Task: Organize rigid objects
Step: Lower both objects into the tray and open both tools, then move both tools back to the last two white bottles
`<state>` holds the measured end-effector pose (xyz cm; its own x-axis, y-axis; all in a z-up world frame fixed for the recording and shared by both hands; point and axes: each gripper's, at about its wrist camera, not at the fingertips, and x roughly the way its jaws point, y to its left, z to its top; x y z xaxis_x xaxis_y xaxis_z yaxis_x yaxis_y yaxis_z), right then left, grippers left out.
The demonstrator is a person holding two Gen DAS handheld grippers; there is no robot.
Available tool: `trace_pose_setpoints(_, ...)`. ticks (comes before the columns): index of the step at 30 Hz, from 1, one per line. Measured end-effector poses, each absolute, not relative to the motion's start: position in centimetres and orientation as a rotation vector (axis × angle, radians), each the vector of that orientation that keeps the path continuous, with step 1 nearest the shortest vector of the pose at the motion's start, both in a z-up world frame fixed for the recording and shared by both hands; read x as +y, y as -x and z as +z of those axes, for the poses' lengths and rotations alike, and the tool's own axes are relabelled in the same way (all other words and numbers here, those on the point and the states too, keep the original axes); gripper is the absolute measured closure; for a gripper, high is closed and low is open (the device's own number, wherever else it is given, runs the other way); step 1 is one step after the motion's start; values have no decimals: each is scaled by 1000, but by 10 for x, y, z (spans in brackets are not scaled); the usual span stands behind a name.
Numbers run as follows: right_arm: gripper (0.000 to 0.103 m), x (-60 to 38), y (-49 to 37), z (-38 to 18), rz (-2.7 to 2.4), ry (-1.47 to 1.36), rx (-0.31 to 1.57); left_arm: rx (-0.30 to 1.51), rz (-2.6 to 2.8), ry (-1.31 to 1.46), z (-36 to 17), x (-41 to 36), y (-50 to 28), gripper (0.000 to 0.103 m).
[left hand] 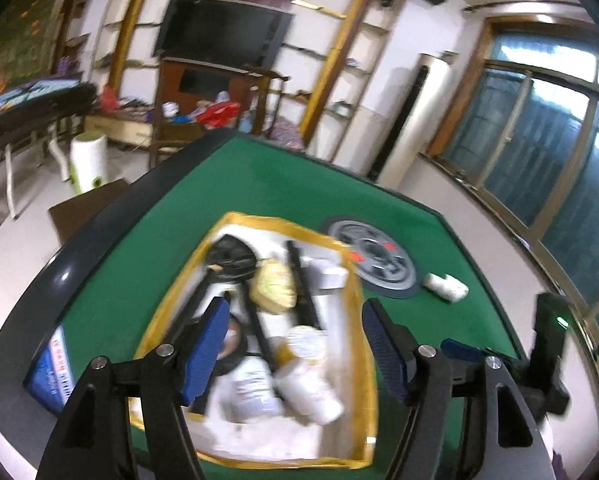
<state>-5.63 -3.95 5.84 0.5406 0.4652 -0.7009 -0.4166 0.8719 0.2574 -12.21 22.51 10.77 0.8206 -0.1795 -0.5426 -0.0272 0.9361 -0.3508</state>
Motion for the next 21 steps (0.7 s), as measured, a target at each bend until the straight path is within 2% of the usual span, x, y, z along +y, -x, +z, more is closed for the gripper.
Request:
trace_pose_setpoints(4, 34, -122, 28, 47, 380, -247, 878, 625, -149, 293, 107, 195, 118, 31)
trace_pose_setpoints(11, 34, -212, -25, 61, 284, -395, 793, 714, -255, 199, 95, 133, 106, 31)
trace_pose_setpoints(21, 34, -222, -126, 42, 448, -499, 835, 789, -267, 102, 90, 86, 99, 31)
